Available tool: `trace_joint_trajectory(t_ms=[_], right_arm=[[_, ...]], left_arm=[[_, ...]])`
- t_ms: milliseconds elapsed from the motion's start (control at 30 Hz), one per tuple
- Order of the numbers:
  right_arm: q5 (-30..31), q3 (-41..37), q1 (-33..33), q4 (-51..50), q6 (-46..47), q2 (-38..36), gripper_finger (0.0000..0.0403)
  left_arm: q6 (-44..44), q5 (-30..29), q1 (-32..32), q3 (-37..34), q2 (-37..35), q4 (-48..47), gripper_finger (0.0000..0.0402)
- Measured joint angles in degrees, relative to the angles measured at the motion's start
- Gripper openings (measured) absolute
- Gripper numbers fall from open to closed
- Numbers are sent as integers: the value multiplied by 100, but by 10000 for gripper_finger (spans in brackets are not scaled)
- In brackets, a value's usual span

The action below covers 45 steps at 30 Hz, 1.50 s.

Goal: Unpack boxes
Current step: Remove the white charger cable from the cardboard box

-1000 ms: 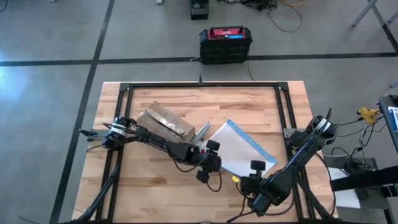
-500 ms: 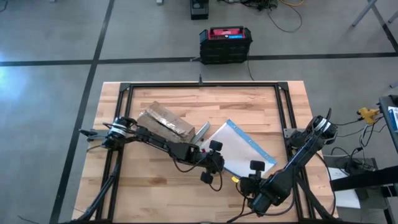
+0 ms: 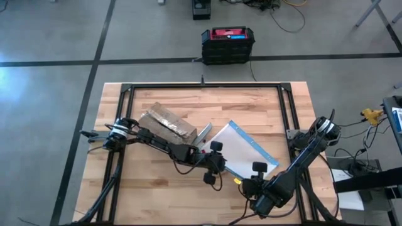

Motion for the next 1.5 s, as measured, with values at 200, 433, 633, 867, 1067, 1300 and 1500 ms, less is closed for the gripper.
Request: trace_joint_trajectory(t_ms=[200, 433, 633, 867, 1067, 1300, 1500], right_arm=[[7, 0, -15, -1, -53, 0, 8], [9, 0, -28, -2, -67, 0, 8], [-4, 0, -50, 4, -60, 0, 8], [-45, 0, -64, -41, -17, 0, 9], [-50, 112, -116, -92, -52, -20, 38], [-51, 928, -116, -969, -102, -50, 84], [-137, 1708, -61, -2103, 305, -72, 117]], left_arm=[[-28, -5, 1, -241, 0, 389, 119], [53, -82, 28, -307, 121, 761, 119], [129, -108, 28, -7, 581, 893, 118], [156, -456, 54, 456, 622, 229, 45], [284, -1007, 97, 1106, 586, -1045, 2], [829, -2001, 193, 2359, 581, -2601, 0], [866, -2517, 506, 3457, 553, -3903, 0]])
